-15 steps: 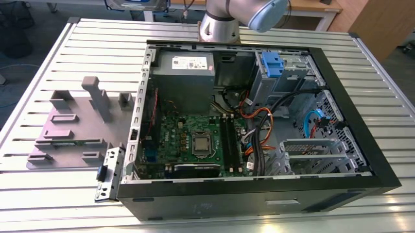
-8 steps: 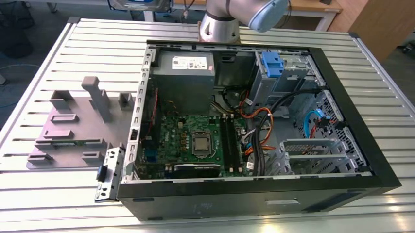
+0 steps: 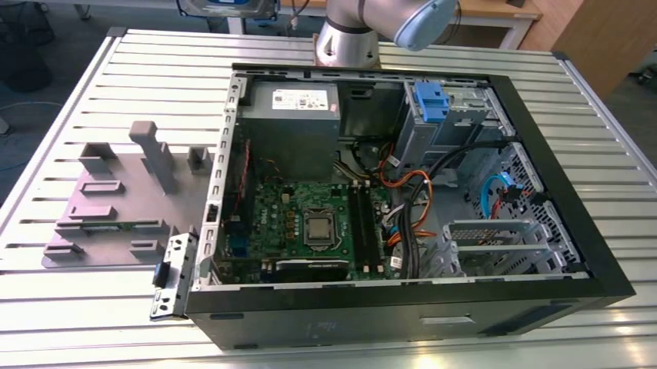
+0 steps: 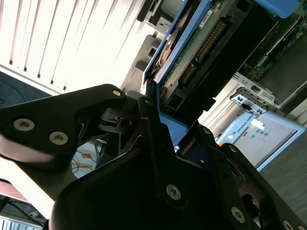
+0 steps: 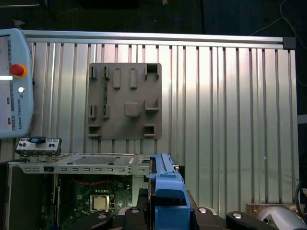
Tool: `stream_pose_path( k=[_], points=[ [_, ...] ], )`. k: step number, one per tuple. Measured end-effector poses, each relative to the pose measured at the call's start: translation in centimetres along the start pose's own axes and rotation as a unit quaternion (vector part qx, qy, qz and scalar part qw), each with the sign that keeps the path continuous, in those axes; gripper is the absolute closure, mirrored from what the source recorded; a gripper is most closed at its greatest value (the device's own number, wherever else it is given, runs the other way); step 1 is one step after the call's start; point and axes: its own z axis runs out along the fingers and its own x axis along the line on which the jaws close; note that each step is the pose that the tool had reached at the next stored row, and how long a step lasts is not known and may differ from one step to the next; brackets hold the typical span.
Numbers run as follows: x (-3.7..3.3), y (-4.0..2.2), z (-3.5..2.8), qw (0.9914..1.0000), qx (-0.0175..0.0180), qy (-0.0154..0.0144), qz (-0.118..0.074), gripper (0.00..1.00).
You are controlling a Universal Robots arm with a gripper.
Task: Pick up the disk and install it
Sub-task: 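Pick up the disk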
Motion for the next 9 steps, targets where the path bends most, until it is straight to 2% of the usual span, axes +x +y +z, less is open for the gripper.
stream_pose_path(
  k=[9],
  points=[
    [0.0, -0.69, -0.04, 1.0, -0.0003, 0.0, 0.0, 0.63]
  ],
)
